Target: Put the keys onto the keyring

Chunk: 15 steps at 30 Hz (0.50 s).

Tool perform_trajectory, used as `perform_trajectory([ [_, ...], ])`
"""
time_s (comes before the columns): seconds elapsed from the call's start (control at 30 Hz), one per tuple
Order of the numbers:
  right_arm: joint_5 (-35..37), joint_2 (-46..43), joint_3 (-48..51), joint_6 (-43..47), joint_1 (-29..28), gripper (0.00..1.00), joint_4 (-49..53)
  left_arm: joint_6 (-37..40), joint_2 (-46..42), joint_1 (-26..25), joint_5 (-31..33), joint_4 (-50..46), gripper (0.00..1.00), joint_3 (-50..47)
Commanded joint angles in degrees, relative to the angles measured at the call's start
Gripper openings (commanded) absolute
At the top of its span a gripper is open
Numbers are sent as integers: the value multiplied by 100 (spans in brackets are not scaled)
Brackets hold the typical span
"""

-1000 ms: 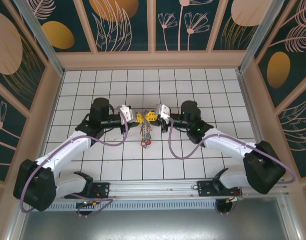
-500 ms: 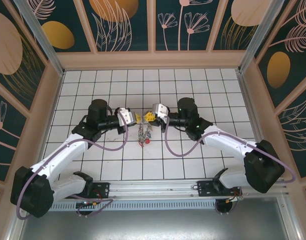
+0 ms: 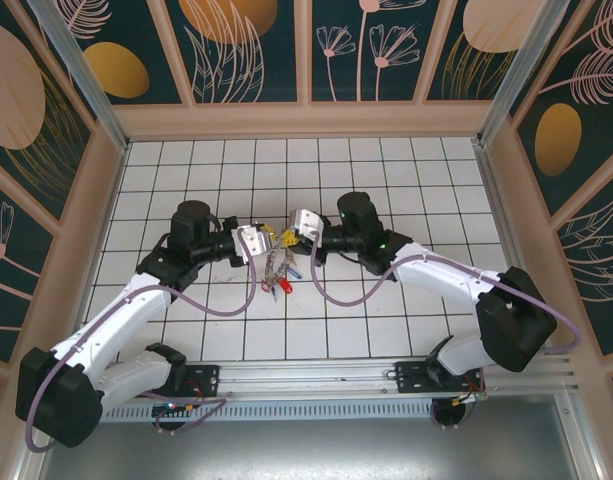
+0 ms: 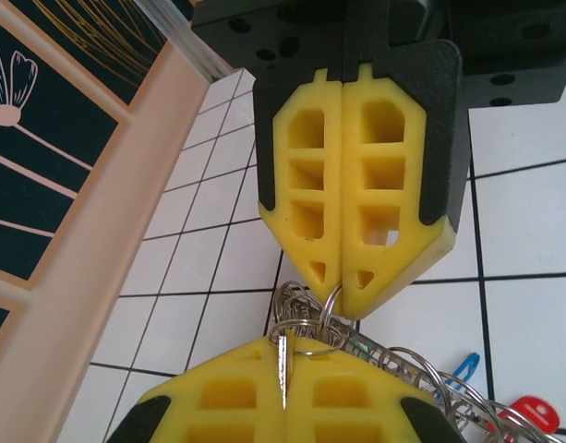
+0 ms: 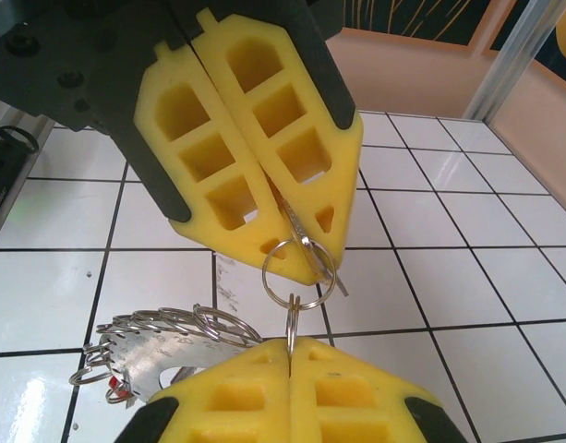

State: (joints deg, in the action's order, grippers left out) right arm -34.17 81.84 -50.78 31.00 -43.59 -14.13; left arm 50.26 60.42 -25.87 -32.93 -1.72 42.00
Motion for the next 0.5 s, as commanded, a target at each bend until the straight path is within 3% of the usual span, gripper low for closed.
perform_trajectory([
  [0.0, 233, 116, -234, -186, -57, 0, -132, 656, -62, 4, 235, 39, 0, 408],
  [0.17, 182, -3, -58, -428, -70, 24, -644, 1492, 45, 3, 637, 81, 0, 681],
  [0.47, 363, -733, 498, -677, 248, 33, -1115, 3338, 476, 3, 1324, -317, 0, 1815],
])
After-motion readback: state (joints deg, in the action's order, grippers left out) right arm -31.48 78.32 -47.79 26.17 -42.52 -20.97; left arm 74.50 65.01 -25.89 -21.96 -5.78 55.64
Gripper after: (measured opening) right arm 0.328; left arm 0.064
